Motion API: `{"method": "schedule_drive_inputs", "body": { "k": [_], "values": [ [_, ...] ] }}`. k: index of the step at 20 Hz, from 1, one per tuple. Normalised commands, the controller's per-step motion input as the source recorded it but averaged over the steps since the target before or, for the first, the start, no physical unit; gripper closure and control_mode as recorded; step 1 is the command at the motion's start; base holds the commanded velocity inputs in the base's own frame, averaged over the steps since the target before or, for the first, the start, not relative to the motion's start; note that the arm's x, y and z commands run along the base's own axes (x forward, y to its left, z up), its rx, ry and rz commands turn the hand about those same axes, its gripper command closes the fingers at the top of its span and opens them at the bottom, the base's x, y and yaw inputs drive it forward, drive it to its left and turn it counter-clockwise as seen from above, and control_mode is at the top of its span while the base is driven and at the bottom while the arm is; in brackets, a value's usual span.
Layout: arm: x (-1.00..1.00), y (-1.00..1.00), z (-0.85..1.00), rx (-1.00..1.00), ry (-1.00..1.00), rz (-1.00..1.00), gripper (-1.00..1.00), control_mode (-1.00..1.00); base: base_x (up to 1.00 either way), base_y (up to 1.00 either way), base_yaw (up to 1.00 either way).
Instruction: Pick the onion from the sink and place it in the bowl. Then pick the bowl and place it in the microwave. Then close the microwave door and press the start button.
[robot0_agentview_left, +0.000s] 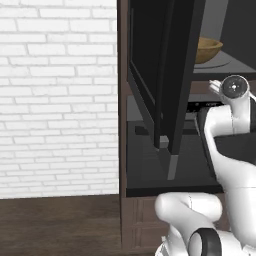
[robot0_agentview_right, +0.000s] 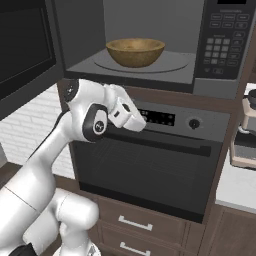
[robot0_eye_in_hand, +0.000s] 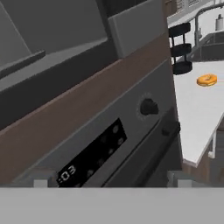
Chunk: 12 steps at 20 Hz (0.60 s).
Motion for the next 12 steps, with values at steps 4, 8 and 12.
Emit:
{"method": "schedule_drive_inputs", "body": {
  "k": [4,8,12],
  "values": [
    [-0.02,-0.04,-0.41,-0.31,0.03,-0.13,-1.00,-1.00,0.00,0.00,0.00],
    [-0.31,0.00,-0.19,-0.31,0.00,-0.23,-1.00,-1.00,0.00,0.00,0.00],
    [-0.57,0.09,0.00,-0.28,-0.07,-0.26,-1.00,-1.00,0.00,0.00,0.00]
  ]
}}
